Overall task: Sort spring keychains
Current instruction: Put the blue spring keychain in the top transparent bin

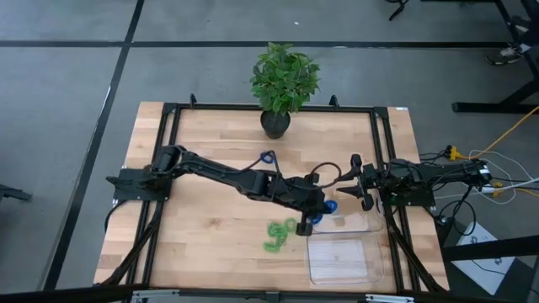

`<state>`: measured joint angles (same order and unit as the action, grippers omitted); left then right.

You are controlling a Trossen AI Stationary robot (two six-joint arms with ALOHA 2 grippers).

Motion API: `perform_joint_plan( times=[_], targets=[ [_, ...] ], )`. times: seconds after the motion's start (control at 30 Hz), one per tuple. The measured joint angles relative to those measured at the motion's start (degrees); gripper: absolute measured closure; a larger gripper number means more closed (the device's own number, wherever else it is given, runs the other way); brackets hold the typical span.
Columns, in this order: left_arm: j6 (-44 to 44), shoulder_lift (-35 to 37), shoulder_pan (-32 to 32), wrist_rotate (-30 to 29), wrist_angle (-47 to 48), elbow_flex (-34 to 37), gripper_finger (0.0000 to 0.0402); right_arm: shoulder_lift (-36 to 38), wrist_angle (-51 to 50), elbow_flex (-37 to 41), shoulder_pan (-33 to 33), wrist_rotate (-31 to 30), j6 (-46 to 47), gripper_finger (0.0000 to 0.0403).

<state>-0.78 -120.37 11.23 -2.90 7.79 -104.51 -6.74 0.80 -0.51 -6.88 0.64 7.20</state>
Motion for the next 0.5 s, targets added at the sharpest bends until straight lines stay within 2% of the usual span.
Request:
perform_joint_plan(
  times=[0.5],
  targets=[
    [0.0,-6.2,-0.4,1.3,0.9,0.0,0.0373,0.0,0.0,0.0,0.0,0.0,0.0,0.0249]
  ],
)
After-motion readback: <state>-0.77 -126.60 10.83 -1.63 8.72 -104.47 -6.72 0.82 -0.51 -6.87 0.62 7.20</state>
